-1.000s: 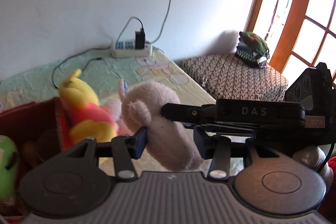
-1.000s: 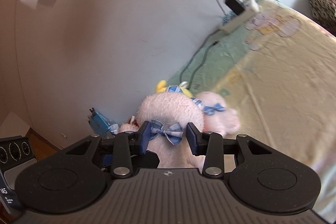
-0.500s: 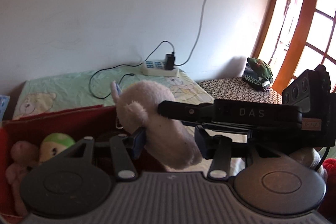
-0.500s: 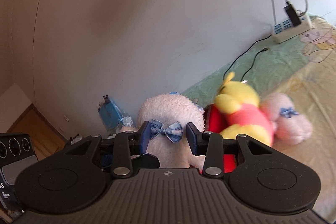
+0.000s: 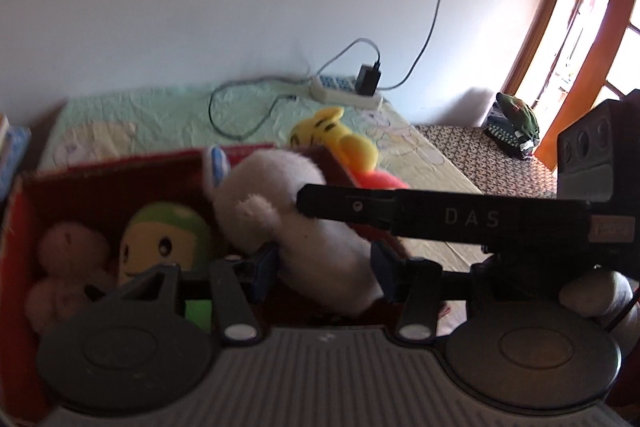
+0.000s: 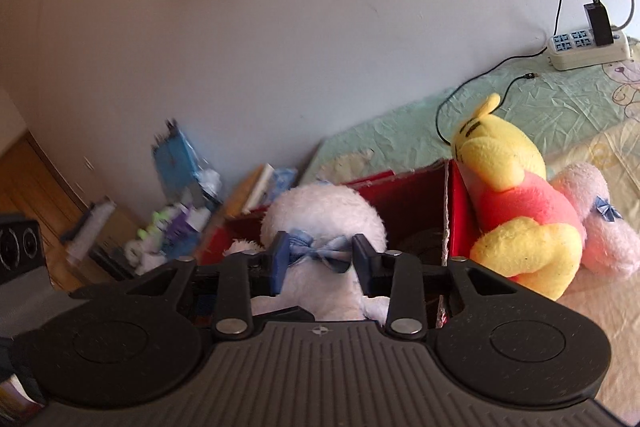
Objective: Organize objects
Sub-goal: 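Lift the white bunny and carry it over the red box with the right tool, then lower the white bunny into the box beside the green bean plush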
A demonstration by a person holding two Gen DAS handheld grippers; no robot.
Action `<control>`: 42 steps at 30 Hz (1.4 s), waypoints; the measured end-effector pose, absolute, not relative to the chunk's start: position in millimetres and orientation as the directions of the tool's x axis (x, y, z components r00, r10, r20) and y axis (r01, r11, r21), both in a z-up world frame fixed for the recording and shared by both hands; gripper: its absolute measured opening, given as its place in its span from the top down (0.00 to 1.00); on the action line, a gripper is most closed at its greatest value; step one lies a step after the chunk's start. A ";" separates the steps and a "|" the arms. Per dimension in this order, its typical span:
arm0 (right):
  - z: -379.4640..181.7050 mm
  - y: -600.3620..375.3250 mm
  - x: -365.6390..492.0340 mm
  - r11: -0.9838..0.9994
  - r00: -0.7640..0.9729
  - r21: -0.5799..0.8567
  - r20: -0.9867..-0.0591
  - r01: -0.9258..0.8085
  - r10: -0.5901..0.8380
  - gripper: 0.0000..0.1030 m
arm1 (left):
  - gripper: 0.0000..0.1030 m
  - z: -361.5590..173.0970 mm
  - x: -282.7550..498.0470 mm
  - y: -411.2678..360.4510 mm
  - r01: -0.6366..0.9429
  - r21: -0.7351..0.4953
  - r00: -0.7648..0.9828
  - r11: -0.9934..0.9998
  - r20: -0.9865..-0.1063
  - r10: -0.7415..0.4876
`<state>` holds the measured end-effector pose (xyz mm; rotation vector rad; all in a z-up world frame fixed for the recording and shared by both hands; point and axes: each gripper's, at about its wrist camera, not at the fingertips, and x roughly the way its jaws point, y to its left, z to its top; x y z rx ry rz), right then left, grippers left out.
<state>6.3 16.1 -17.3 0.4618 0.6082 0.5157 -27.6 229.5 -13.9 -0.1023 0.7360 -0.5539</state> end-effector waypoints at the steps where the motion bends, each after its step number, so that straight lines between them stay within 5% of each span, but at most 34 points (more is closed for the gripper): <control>1: -18.6 19.5 8.8 0.784 0.697 0.535 -0.430 -0.314 0.573 0.72 | 0.50 -17.7 -23.5 232.2 0.439 -0.292 0.596 0.850 -0.614 -0.518; 19: -41.8 63.1 28.6 0.830 0.577 0.470 -0.604 -0.300 0.550 0.63 | 0.47 -41.4 -14.6 255.7 0.394 -0.262 0.577 0.881 -0.675 -0.459; 42: -24.4 51.2 4.5 0.856 0.637 0.441 -0.586 -0.269 0.502 0.59 | 0.29 -30.7 -27.1 244.8 0.374 -0.155 0.623 0.915 -0.688 -0.371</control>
